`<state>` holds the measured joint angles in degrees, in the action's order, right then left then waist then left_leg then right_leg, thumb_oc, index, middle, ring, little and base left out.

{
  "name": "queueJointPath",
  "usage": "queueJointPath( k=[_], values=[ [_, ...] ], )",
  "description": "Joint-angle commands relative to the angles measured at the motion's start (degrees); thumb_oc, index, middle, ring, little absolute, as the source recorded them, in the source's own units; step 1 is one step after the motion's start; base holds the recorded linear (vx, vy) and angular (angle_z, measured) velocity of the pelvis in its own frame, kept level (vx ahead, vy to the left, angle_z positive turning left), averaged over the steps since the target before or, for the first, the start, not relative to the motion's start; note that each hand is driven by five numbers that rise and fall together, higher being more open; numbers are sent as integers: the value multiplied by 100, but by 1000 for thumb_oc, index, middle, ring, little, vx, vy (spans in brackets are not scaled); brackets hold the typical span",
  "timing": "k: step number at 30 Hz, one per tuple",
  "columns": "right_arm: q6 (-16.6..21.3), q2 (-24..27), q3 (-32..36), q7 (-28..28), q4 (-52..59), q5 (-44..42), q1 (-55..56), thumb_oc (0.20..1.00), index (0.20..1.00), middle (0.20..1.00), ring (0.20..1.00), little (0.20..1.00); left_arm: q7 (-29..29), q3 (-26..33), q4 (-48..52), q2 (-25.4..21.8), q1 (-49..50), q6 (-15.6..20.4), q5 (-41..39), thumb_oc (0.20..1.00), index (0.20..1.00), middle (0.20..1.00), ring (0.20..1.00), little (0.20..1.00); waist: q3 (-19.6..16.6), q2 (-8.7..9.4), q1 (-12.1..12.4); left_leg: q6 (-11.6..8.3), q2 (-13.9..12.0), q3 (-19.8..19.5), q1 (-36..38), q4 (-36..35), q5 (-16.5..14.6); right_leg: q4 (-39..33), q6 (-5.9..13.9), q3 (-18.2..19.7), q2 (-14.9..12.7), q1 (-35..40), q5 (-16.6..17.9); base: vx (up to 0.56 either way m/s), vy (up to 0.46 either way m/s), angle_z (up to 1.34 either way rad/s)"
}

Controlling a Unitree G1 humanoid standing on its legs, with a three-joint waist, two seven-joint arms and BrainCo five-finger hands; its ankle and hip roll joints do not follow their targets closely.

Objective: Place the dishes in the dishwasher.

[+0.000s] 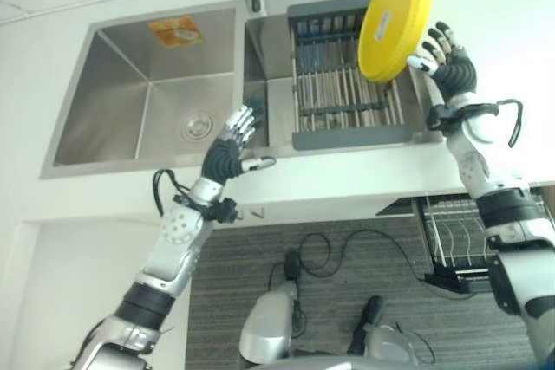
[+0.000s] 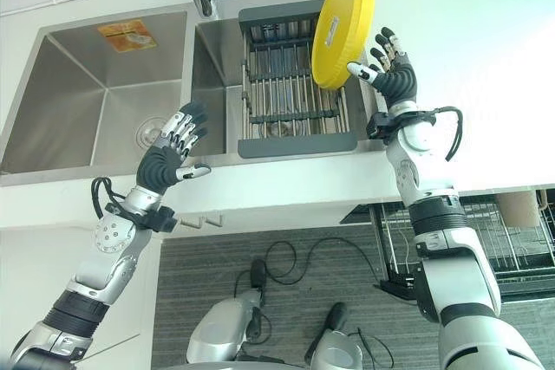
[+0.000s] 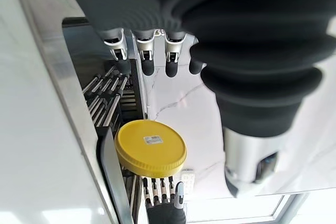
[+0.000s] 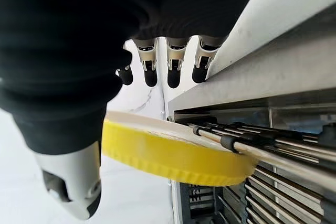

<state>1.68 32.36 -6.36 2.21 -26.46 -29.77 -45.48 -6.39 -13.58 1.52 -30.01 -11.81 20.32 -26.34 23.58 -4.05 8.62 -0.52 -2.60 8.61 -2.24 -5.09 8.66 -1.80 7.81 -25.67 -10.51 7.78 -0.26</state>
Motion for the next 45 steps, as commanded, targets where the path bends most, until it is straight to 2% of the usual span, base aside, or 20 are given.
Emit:
queueJointPath(
  k=[1,11,19,36,42,45],
  values=[
    [200,454,-273,-78,324,145,-731,1000,1000,1000,1000,1000,46,-41,217,-58,-124,425,-112,1000,1000,1000,1000,1000,-188,14,178,-318,-91,-409,-140,688,-668,1158,4,322,-315,-800,-287,14,-18,5],
    [56,481,-430,13,329,241,-930,1000,1000,1000,1000,1000,23,-123,228,-40,-136,316,-85,1000,1000,1000,1000,1000,-179,27,217,-334,-142,-440,-105,759,-698,1244,-3,291,-323,-782,-319,0,0,0],
    [-77,543,-406,39,103,52,-1117,1000,1000,1000,1000,1000,19,-171,228,-69,-173,368,-119,1000,1000,1000,1000,1000,-130,-3,240,-329,-130,-462,-115,710,-674,1291,5,281,-346,-820,-326,0,0,0],
    [-52,610,-619,444,-818,456,-1623,1000,1000,1000,1000,1000,163,-311,226,-73,-264,411,-186,1000,1000,1000,1000,1000,-51,-115,307,-332,-106,-482,-137,776,-714,1425,11,244,-466,-893,-345,0,4,0],
    [-65,508,-631,276,-697,418,-1642,1000,1000,1000,1000,1000,138,-320,231,-61,-261,400,-212,1000,1000,1000,1000,1000,-13,-132,301,-313,-94,-483,-165,791,-729,1511,8,253,-500,-970,-363,2,7,3],
    [-202,337,-696,178,-458,451,-1607,1000,1000,1000,1000,1000,147,-307,224,-18,-276,397,-187,1000,1000,1000,1000,1000,15,-132,293,-308,-94,-474,-183,800,-728,1543,9,268,-517,-1018,-361,0,0,0]
  ],
)
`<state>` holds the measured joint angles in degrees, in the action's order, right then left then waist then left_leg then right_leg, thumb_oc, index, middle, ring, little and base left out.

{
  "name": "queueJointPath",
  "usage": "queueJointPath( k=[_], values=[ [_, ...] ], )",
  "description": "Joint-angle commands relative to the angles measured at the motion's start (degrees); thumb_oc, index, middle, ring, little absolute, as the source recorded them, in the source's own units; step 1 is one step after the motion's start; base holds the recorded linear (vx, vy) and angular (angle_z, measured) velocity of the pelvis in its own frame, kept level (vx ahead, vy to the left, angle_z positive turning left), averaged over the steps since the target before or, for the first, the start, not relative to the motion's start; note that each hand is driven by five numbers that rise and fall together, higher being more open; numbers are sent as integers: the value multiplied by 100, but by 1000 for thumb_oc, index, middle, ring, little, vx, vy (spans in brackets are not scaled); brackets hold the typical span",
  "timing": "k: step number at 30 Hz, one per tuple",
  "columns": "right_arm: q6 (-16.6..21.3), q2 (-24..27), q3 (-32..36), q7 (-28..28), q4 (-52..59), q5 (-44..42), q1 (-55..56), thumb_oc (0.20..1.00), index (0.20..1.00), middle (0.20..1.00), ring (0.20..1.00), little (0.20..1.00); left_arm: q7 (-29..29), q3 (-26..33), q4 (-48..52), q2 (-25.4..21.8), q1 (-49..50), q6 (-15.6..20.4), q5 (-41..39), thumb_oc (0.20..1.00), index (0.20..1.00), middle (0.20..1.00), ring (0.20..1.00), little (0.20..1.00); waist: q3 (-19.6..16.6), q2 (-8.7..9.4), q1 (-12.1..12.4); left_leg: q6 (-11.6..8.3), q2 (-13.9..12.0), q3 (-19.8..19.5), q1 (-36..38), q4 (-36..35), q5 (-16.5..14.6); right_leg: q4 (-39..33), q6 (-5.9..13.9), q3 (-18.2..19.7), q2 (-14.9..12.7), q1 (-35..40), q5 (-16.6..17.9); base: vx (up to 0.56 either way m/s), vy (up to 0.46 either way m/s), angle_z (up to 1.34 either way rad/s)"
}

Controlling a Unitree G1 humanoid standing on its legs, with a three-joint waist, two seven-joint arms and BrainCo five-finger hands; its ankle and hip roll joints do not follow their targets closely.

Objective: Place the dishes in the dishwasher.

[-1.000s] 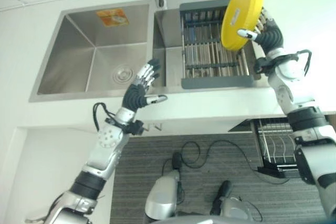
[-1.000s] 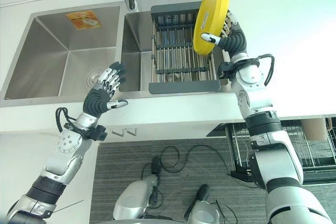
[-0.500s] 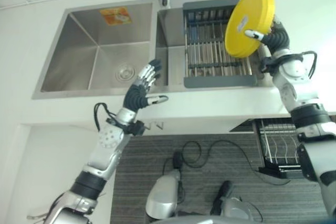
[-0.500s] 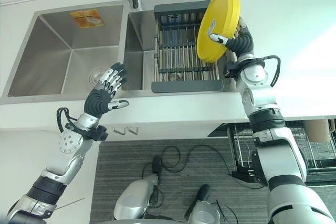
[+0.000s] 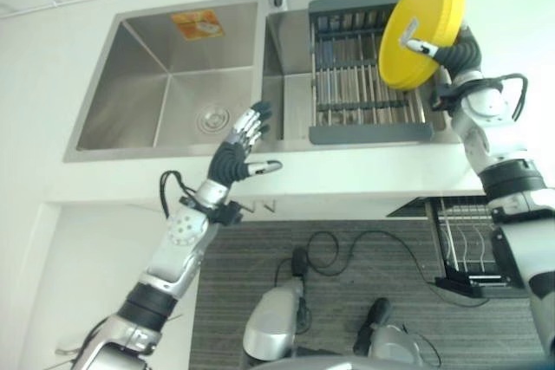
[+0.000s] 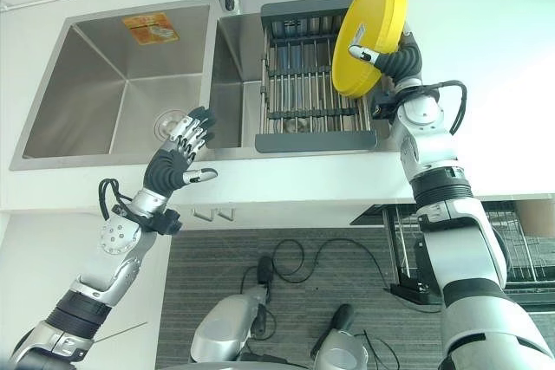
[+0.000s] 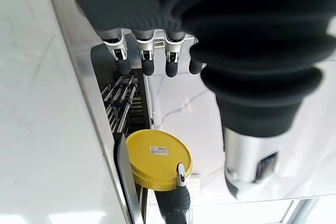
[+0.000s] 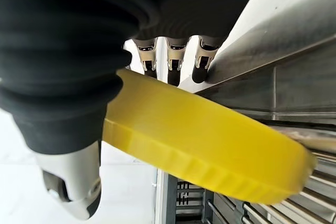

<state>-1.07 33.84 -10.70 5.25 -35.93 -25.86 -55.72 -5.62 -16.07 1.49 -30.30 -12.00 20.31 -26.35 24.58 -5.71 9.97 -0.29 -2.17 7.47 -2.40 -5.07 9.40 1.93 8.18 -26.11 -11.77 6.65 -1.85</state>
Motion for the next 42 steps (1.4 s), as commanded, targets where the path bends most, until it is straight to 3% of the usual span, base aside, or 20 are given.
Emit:
queueJointPath(
  k=[1,3,5,19,30,34,39,42],
  values=[
    [37,166,-265,-141,537,73,-562,1000,1000,1000,1000,1000,61,-50,228,21,-255,388,-180,1000,1000,1000,1000,1000,-85,38,155,-331,-139,-358,-166,798,-803,1171,-27,315,-393,-910,-199,0,0,0],
    [-28,121,-281,-142,625,101,-538,956,956,956,956,956,50,-41,227,34,-249,389,-174,1000,1000,1000,1000,1000,-86,43,149,-333,-146,-352,-164,799,-800,1170,-28,318,-392,-913,-193,0,0,0],
    [-69,61,-299,-138,704,213,-503,200,200,200,200,200,42,-36,232,55,-246,374,-163,1000,1000,1000,1000,1000,-85,42,139,-334,-155,-334,-155,792,-797,1170,-29,321,-390,-912,-194,0,0,0],
    [-77,-11,-229,363,729,157,-489,200,200,200,200,200,147,-109,212,112,-311,303,-147,1000,1000,1000,1000,1000,-62,31,88,-325,-170,-308,-146,796,-810,1180,-21,368,-402,-956,-172,0,0,0],
    [27,-478,172,611,1201,-1517,-65,200,200,200,200,200,251,-145,231,205,-237,259,-76,1000,1000,1000,1000,1000,-134,6,-14,-309,-185,-201,-15,654,-790,1113,-3,406,-419,-882,-159,-2,13,-1],
    [310,-913,368,592,1883,-2863,285,200,200,200,200,200,226,-90,309,244,-114,210,-28,1000,1000,1000,1000,1000,-238,6,-52,-306,-197,-150,60,495,-735,1016,11,406,-398,-795,-160,0,-1,-4],
    [751,-1358,423,727,2756,-3747,707,200,200,200,200,200,257,-93,268,313,36,123,60,1000,1000,1000,1000,1000,-407,47,-109,-287,-209,-90,176,434,-740,880,23,395,-384,-645,-132,20,-10,-4],
    [1086,-1517,463,820,3181,-3856,908,200,200,200,200,200,241,-74,263,313,178,101,87,1000,1000,1000,1000,1000,-559,92,-143,-277,-227,-31,270,386,-755,762,39,391,-359,-526,-108,8,-9,-1]
  ],
)
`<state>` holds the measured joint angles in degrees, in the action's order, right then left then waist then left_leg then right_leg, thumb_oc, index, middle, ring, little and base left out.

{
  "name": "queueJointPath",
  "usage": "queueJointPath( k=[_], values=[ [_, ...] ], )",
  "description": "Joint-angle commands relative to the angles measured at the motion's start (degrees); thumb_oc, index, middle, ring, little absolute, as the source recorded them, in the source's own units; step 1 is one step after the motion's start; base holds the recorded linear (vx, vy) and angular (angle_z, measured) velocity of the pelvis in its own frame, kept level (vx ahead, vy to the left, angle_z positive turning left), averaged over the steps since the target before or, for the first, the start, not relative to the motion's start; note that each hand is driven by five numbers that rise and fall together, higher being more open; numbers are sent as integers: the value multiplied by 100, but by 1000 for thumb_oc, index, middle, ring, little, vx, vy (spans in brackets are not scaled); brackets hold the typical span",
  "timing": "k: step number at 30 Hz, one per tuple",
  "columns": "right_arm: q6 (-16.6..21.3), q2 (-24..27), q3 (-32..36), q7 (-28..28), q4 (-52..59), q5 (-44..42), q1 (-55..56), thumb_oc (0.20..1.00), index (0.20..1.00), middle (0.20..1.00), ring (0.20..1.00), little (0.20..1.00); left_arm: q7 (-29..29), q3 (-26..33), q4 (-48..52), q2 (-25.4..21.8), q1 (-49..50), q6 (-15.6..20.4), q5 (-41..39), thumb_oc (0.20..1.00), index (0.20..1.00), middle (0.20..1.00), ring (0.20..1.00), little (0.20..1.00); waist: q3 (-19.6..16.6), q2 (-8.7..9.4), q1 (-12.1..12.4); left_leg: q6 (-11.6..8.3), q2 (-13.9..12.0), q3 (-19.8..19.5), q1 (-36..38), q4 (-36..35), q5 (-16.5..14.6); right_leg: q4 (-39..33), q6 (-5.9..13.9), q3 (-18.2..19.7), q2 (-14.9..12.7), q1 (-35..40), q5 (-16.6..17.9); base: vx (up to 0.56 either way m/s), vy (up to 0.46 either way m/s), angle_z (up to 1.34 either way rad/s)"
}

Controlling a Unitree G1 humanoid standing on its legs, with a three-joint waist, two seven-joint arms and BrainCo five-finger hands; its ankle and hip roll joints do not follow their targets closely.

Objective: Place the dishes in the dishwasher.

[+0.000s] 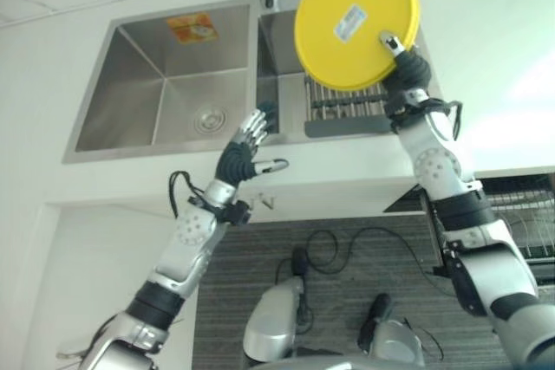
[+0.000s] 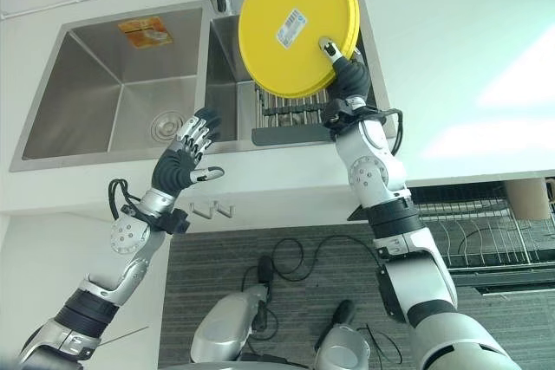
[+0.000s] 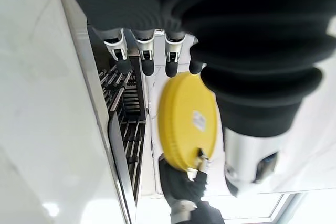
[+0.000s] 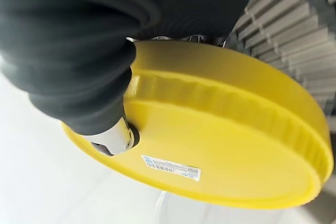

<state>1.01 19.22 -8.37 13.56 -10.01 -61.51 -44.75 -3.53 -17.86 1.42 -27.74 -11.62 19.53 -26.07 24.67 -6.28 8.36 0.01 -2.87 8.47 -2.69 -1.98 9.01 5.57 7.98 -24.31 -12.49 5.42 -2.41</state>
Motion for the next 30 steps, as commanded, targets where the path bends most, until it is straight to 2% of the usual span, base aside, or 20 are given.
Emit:
queueJointPath(
  k=[1,2,3,5,7,10,11,15,16,17,18,19,22,27,28,29,30],
  values=[
    [1013,-83,238,47,678,-152,-157,200,200,200,200,200,30,106,259,56,158,181,65,1000,1000,1000,1000,1000,-609,160,6,-307,-162,-117,319,66,-719,372,63,217,-280,-378,-51,24,-20,-4],
    [1114,-100,249,105,746,-117,-111,200,200,200,200,200,19,105,252,52,178,182,67,1000,1000,1000,1000,1000,-638,170,-2,-306,-167,-112,339,60,-724,354,65,223,-272,-358,-48,64,-35,-5],
    [1208,-131,336,126,854,-586,55,200,200,200,200,200,-10,99,289,73,231,81,103,1000,1000,1000,1000,1000,-736,200,-31,-301,-190,-64,419,33,-728,283,67,213,-249,-267,-35,65,-38,-4],
    [1317,-174,386,22,893,-833,181,200,200,200,200,200,-24,81,305,100,258,35,129,1000,1000,1000,1000,1000,-796,215,-51,-302,-209,-5,468,3,-725,203,67,181,-237,-190,-19,16,-36,-3],
    [1593,-229,452,-342,1078,-1278,486,200,200,200,200,200,-42,77,313,96,328,59,145,1000,1000,1000,1000,1000,-882,248,-118,-298,-226,95,534,-41,-737,78,88,172,-211,-118,29,-38,-36,-6],
    [1794,-350,558,-616,1378,-1548,859,200,200,200,200,200,-89,161,324,88,418,103,105,1000,1000,1000,1000,1000,-934,288,-196,-284,-230,149,576,-26,-778,7,104,221,-186,-96,61,-19,-45,-9],
    [1886,-489,732,-766,1854,-1560,1415,200,200,200,200,200,-145,304,407,110,549,109,131,1000,1000,1000,1000,1000,-1000,359,-339,-262,-251,263,645,17,-849,-70,127,309,-169,-71,101,-22,-72,-19],
    [1825,-570,980,-1139,2256,-1742,2114,200,200,200,200,200,-251,447,519,156,648,123,185,1000,1000,1000,1000,1000,-1082,424,-508,-244,-277,447,736,-9,-886,-163,177,397,-153,-48,145,-57,-81,-26],
    [1816,-654,1114,-1382,2523,-1751,2614,200,200,200,200,200,-336,512,568,192,650,138,231,1000,1000,1000,1000,1000,-1134,471,-653,-233,-303,604,804,-23,-915,-209,210,474,-132,-49,169,-100,-113,-28],
    [1811,-658,1130,-1407,2548,-1765,2664,200,200,200,200,200,-349,517,572,197,654,142,232,1000,1000,1000,1000,1000,-1142,475,-667,-232,-305,622,812,-23,-919,-213,213,488,-129,-50,171,-149,-173,-49],
    [1781,-717,1229,-1716,2729,-1874,3124,200,200,200,200,200,-401,586,633,220,635,120,254,1000,1000,1000,1000,1000,-1191,514,-836,-235,-340,789,881,-24,-939,-256,243,580,-101,-56,197,-93,-109,-43],
    [1805,-724,1235,-1731,2750,-1868,3170,200,200,200,200,200,-424,593,645,222,639,115,258,1000,1000,1000,1000,1000,-1200,519,-850,-236,-344,810,891,-26,-941,-261,246,594,-97,-59,201,-127,-154,-49],
    [1743,-834,1398,-1939,2969,-1908,3647,200,200,200,200,200,-511,697,728,249,627,80,271,1000,1000,1000,1000,1000,-1297,561,-1146,-254,-407,1052,1019,-39,-955,-327,245,778,-17,-63,219,-76,-124,-44],
    [1713,-890,1647,-1955,3102,-1933,4073,200,200,200,200,200,-600,780,791,305,561,6,276,1000,1000,1000,1000,1000,-1415,602,-1485,-283,-460,1270,1157,-5,-1029,-433,206,1027,115,-57,239,-21,-122,-40],
    [1652,-912,1809,-1860,3084,-1816,4272,200,200,200,200,200,-609,792,793,330,532,-32,272,1000,1000,1000,1000,1000,-1446,607,-1657,-298,-486,1376,1214,53,-1084,-462,181,1148,175,-71,244,20,-145,-45],
    [1635,-911,1845,-1842,3076,-1749,4307,200,200,200,200,200,-615,791,798,340,526,-33,283,1000,1000,1000,1000,1000,-1450,609,-1688,-304,-492,1402,1217,73,-1096,-469,175,1167,184,-77,247,-4,-186,-64],
    [1657,-856,1928,-1762,2979,-1248,4427,200,200,200,200,200,-625,790,851,360,488,-24,311,1000,1000,1000,1000,1000,-1435,595,-1814,-323,-525,1467,1181,171,-1150,-461,137,1266,223,-150,235,-39,-134,-66]
  ],
)
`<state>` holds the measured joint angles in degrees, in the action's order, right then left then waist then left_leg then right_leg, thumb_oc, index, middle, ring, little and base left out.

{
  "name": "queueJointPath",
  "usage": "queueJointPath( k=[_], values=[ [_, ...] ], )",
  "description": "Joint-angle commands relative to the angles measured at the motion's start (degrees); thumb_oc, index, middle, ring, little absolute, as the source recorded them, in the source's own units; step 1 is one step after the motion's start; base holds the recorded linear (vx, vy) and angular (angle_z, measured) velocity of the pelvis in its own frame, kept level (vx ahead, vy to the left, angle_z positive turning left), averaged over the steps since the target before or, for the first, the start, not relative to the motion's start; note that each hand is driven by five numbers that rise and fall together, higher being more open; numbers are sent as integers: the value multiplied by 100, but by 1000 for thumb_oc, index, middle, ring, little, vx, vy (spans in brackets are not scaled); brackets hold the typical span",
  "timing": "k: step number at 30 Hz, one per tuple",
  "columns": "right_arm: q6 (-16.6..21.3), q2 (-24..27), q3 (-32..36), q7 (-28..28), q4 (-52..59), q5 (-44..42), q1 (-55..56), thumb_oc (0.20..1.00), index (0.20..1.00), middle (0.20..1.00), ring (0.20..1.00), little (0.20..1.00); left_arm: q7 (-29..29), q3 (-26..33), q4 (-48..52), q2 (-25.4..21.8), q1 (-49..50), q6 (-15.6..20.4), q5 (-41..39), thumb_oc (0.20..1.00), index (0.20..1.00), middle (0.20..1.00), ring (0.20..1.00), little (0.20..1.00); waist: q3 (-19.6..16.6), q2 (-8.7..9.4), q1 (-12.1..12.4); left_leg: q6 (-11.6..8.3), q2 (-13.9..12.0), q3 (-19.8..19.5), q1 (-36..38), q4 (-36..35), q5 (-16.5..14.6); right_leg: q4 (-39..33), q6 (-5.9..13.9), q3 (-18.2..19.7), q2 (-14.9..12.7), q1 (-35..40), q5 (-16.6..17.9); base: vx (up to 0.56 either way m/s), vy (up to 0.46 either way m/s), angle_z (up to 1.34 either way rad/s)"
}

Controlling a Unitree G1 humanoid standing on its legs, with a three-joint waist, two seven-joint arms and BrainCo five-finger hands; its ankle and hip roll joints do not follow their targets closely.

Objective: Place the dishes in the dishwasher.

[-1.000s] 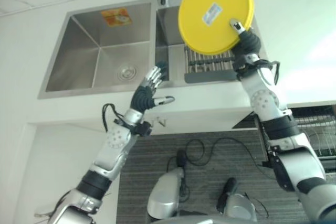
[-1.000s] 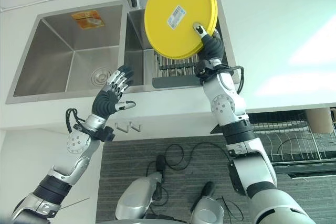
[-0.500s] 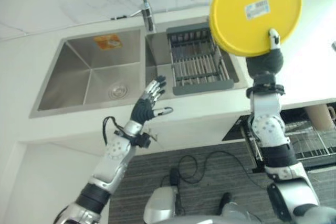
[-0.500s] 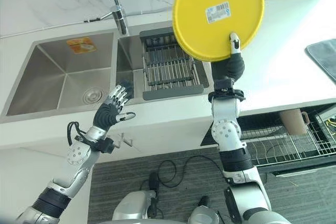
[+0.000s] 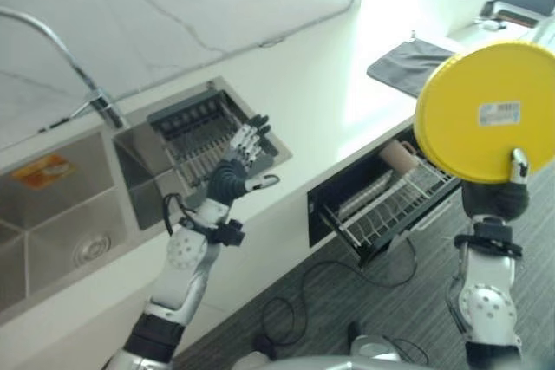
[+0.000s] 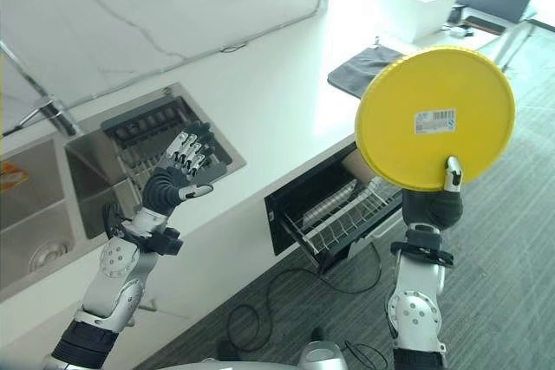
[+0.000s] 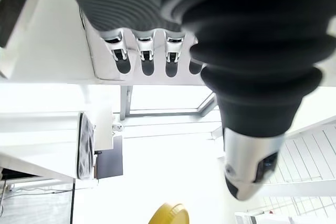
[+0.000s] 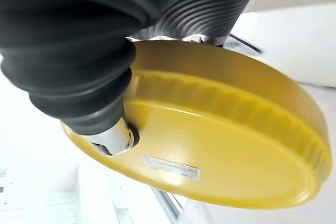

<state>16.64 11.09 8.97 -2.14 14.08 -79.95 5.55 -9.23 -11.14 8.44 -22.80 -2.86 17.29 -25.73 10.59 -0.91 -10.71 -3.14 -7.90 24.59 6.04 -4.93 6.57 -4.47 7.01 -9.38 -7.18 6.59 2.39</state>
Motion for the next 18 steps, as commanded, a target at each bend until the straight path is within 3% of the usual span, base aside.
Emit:
queueJointPath(
  k=[1,3,6,10,12,18],
  values=[
    [50,-12,237,-352,475,653,-498,200,200,200,200,200,-51,148,191,-141,-387,188,247,1000,1000,1000,1000,1000,-13,42,1,-23,-20,-88,310,477,-928,509,234,-160,-287,-304,-235,-41,-122,-52],
    [91,-16,289,-441,378,795,-399,200,200,200,200,200,-103,185,208,-142,-361,194,216,1000,1000,1000,1000,1000,-16,26,-57,-33,-13,-53,295,466,-939,483,243,-115,-279,-360,-225,-46,-51,-23],
    [225,131,367,-287,157,1684,-293,200,200,200,200,200,-87,181,251,-160,-370,204,164,1000,1000,1000,1000,1000,12,1,-137,-54,-23,-20,250,481,-961,494,244,-87,-292,-463,-222,-47,-13,-12],
    [419,489,438,53,-247,3758,-142,200,200,200,200,200,-94,203,311,-185,-323,197,110,1000,1000,1000,1000,1000,41,-20,-208,-66,-18,22,263,468,-983,499,250,-68,-306,-501,-223,7,2,-6],
    [1154,1297,642,491,-854,6056,-80,200,200,200,200,200,-306,232,358,-273,-369,195,151,1000,1000,1000,1000,1000,122,-1,-214,-71,1,-57,143,561,-1044,591,274,-39,-353,-660,-213,-15,-58,0],
    [1166,2502,653,1275,-1374,8043,-494,200,200,200,200,200,-396,109,449,-425,-547,154,76,1000,1000,1000,1000,1000,252,-123,-103,-79,85,-236,-73,634,-1063,758,288,-9,-439,-905,-234,-26,4,0]
  ],
)
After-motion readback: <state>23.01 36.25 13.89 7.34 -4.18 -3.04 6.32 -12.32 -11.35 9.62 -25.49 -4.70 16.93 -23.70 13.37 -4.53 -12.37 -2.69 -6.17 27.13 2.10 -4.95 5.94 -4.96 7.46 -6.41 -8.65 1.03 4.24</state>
